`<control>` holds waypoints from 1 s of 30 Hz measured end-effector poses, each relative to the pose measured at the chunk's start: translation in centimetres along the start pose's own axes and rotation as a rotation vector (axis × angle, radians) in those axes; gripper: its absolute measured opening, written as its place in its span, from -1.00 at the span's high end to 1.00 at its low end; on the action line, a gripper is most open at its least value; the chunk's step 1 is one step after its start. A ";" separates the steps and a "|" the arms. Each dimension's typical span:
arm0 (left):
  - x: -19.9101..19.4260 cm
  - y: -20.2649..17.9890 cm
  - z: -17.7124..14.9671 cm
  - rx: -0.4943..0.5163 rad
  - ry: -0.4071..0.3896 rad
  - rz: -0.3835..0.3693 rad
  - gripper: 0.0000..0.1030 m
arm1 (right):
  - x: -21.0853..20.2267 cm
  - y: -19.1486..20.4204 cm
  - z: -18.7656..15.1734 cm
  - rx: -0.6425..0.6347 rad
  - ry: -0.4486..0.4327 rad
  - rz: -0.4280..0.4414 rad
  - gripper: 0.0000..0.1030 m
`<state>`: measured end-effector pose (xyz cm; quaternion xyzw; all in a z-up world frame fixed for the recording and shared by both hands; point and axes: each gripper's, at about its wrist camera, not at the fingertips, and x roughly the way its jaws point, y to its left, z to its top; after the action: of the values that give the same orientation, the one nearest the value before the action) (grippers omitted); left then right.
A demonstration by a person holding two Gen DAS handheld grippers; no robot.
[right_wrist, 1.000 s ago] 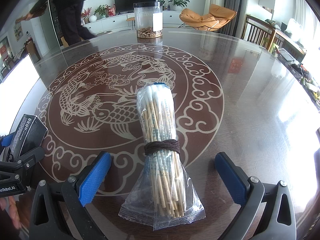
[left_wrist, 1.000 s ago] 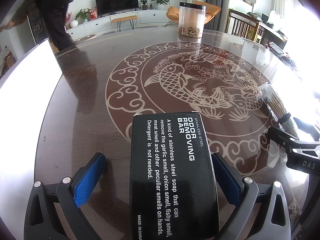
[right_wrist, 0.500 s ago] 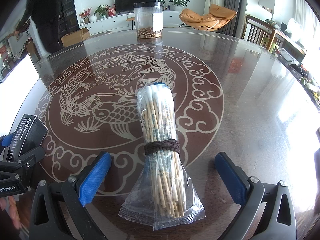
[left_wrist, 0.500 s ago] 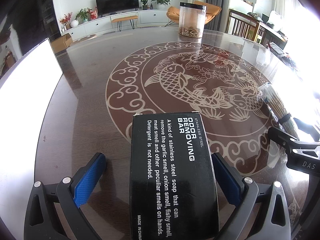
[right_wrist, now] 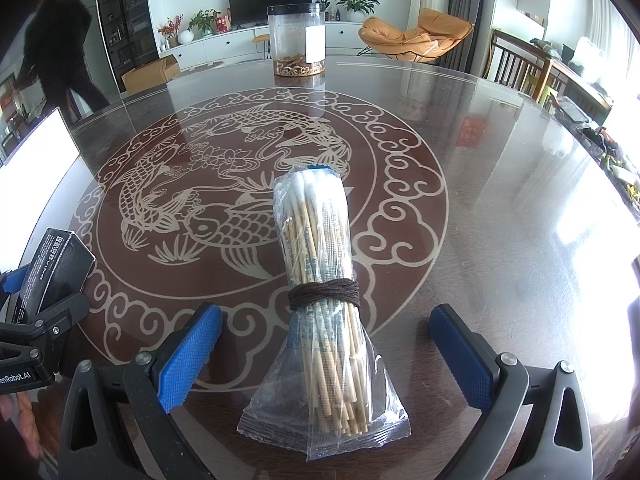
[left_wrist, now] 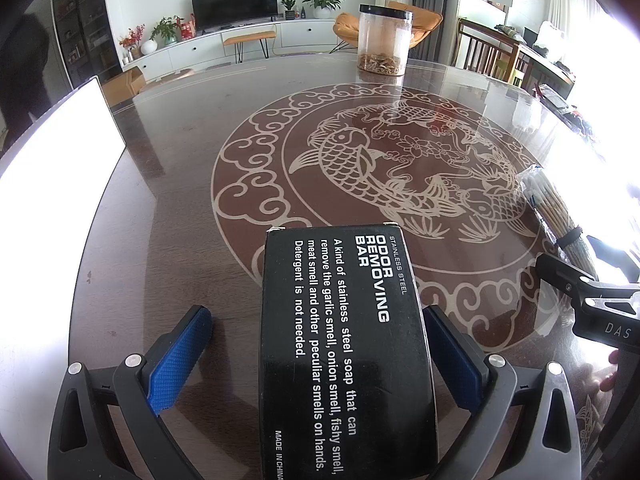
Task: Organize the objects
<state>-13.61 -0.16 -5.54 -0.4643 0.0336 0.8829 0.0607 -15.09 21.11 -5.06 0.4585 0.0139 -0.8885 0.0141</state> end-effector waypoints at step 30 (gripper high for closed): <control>0.0 0.1 0.2 -0.003 0.001 0.003 -1.00 | 0.2 -0.1 0.0 -0.002 0.001 0.001 -1.00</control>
<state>-13.82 -0.18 -5.46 -0.4647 0.0331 0.8829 0.0588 -15.24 21.20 -5.23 0.4588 0.0146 -0.8883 0.0153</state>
